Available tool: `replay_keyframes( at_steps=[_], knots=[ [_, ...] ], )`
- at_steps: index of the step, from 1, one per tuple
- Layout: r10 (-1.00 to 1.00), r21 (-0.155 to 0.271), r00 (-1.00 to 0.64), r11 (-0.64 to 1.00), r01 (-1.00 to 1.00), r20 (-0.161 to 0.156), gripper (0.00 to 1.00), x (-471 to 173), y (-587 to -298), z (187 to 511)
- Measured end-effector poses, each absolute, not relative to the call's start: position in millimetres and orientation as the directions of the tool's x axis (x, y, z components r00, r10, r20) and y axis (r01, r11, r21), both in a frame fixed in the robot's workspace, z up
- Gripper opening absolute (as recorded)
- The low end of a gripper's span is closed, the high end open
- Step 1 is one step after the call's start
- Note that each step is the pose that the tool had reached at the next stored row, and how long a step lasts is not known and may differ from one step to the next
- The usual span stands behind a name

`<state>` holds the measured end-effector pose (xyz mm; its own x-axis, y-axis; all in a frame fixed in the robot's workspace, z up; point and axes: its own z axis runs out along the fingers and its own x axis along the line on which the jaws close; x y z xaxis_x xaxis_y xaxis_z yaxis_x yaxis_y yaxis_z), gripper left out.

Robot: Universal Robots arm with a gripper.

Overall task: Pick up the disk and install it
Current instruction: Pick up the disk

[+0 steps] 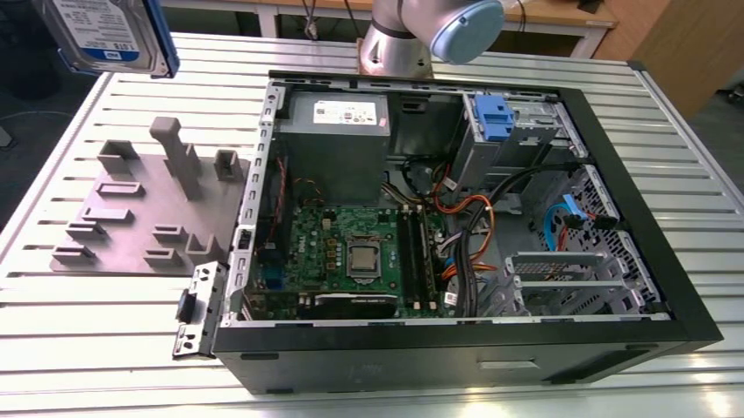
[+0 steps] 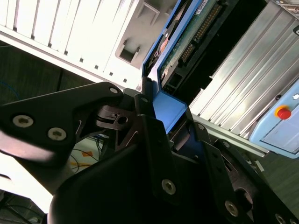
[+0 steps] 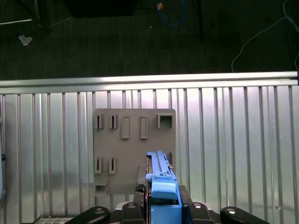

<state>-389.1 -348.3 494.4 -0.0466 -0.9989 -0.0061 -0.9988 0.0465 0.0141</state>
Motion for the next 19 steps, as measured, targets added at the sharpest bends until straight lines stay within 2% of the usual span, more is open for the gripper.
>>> replay_keyframes(
  at_steps=[19],
  knots=[
    [-0.999, 0.014, -0.047, 0.047, -0.999, -0.006, 0.36, -381.7, -348.3, 494.4]
  ],
)
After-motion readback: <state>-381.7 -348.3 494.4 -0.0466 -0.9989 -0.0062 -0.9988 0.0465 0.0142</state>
